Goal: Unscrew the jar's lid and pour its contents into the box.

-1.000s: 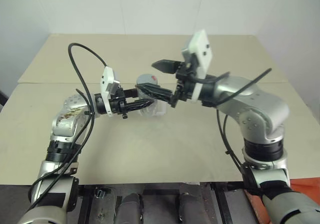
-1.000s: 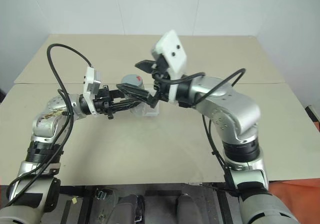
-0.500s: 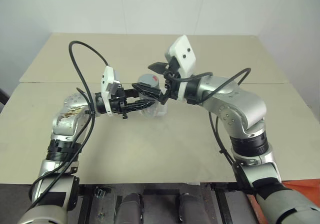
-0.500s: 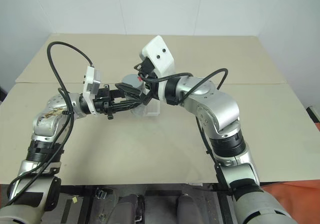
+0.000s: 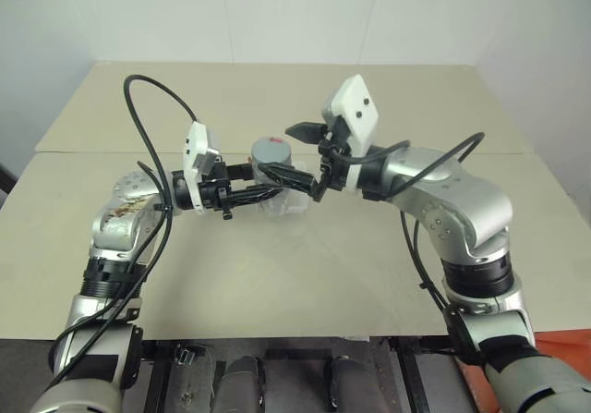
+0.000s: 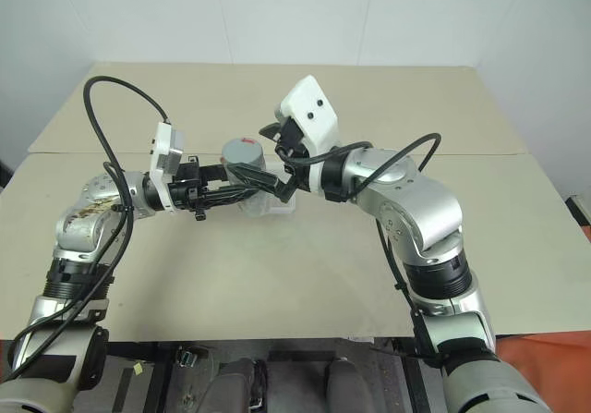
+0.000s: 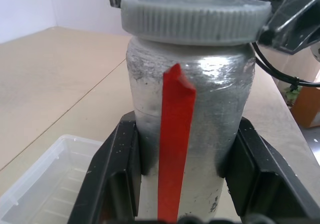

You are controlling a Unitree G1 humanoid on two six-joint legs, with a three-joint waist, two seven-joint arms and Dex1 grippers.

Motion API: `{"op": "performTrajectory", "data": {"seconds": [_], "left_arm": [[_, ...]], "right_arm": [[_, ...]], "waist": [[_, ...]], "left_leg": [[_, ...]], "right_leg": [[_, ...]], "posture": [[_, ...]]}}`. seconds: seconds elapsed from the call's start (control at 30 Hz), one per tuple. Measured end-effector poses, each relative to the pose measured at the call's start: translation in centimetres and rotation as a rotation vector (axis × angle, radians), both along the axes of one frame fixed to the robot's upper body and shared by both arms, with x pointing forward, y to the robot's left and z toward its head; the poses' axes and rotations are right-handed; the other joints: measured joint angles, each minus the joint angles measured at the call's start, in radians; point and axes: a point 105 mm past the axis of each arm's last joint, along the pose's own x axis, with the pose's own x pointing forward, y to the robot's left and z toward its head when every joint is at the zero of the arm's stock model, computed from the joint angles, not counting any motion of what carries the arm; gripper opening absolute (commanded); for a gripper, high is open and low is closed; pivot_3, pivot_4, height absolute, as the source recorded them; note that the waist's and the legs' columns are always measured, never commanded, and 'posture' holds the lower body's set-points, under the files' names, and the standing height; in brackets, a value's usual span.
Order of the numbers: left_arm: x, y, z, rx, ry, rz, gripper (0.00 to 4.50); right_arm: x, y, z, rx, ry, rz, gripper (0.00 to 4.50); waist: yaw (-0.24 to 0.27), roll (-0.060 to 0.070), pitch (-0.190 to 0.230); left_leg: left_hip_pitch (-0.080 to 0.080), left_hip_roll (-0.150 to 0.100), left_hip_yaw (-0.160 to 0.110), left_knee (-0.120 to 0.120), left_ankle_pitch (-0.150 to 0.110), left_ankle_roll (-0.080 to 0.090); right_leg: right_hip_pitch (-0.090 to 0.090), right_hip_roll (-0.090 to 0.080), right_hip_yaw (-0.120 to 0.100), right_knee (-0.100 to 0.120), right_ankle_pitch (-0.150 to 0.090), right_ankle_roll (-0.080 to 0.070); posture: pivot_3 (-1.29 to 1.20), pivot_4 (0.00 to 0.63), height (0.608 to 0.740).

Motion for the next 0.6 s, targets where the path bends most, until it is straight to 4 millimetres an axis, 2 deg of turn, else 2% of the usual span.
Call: {"op": "performTrajectory", "data": {"seconds": [0.6], "left_arm": [[-0.2,0.7,0.3,0.004,-0.005,0.007,1.89]], "right_arm": [[0.2,-2.2,0.1,0.002,0.001,-0.036,4.47]], "waist": [[0.0,0.0,0.0]], "left_leg": [[0.0,0.0,0.0,0.0,0.0,0.0]], "right_leg": [[0.0,0.0,0.0,0.0,0.0,0.0]], "posture": [[0.0,0.15,0.74]]}}
